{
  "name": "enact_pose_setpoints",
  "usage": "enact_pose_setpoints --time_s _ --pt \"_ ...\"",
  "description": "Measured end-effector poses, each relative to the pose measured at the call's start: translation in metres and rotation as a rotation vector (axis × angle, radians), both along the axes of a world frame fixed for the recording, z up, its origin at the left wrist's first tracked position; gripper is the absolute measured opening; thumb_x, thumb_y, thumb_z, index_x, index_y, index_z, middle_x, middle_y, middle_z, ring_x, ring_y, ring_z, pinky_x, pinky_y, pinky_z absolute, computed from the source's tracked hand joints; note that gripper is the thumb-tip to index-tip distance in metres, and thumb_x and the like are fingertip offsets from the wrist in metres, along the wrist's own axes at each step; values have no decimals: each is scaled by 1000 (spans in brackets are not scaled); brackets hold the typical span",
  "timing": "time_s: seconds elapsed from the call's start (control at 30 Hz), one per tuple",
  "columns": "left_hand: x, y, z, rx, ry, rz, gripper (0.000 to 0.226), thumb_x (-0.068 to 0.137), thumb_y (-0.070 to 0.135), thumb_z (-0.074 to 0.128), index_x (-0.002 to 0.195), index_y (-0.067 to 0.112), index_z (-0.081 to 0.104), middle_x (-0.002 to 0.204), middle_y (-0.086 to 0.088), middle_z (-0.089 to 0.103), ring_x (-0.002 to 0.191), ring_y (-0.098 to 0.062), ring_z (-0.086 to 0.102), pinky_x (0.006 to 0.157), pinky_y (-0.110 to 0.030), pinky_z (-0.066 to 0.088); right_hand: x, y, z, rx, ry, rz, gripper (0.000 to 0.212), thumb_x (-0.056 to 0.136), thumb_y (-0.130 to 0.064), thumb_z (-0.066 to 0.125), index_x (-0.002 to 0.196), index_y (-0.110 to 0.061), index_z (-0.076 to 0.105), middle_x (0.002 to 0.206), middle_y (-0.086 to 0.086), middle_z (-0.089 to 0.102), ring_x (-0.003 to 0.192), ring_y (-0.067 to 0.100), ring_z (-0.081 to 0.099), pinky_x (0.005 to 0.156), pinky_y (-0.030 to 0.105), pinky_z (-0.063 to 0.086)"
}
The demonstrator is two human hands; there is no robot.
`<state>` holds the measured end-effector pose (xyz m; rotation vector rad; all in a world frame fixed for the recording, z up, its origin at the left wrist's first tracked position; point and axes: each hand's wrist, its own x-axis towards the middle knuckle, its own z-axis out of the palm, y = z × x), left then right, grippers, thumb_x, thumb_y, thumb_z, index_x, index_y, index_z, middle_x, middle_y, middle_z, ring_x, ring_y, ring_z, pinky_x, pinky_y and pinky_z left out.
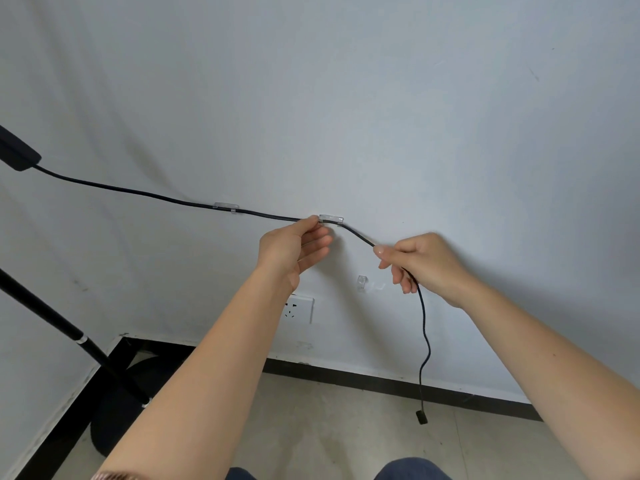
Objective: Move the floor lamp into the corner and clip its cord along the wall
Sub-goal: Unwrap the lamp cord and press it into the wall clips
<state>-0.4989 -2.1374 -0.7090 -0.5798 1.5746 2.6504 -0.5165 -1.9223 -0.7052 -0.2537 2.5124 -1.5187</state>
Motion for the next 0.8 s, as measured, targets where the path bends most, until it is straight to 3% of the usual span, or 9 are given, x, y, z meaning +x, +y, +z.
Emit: enact_pose_setpoints --time_s 0.13,0.27,0.43,0.6,0.7,0.8 --pt "0 0 -2 -2 12 7 11 83 18 68 77 8 68 64 -3 74 60 -15 71 53 -24 58 -1 25 -28 -168 -188 -26 35 87 -33 60 65 -9 72 52 4 47 48 20 42 54 28 39" --pt "-2 1 -6 -13 32 21 12 83 19 68 76 9 68 64 -2 74 60 -14 71 52 -23 57 1 32 -61 -260 -311 -42 32 90 -28 56 71 -8 73 53 0 49 55 18 45 66 29 44" --pt "-4 1 -8 -19 49 42 12 83 19 69 76 10 69 64 -2 74 60 -14 71 52 -23 56 12 34 -96 -242 -384 -115 37 82 -43 65 71 -9 71 53 -1 53 61 18 51 77 33 48" --pt "-3 5 -11 -3 60 49 11 84 20 68 78 10 69 66 -1 73 62 -15 71 54 -24 57 16 20 -123 -139 -290 -224 48 70 -56 73 63 -8 70 48 -2 53 53 15 53 70 27 54" --pt "-4 5 -12 -9 64 47 11 84 21 68 79 11 69 67 -1 74 63 -15 71 54 -23 56 14 10 -132 -188 -254 -207 30 82 -34 72 64 -10 70 52 -2 56 58 16 51 68 31 52" --pt "-4 5 -12 -30 68 52 12 84 22 68 80 11 69 68 0 73 63 -15 72 54 -23 56 13 5 -136 -255 -278 -193 13 87 -15 65 80 -8 75 57 -2 53 53 13 45 55 23 41"
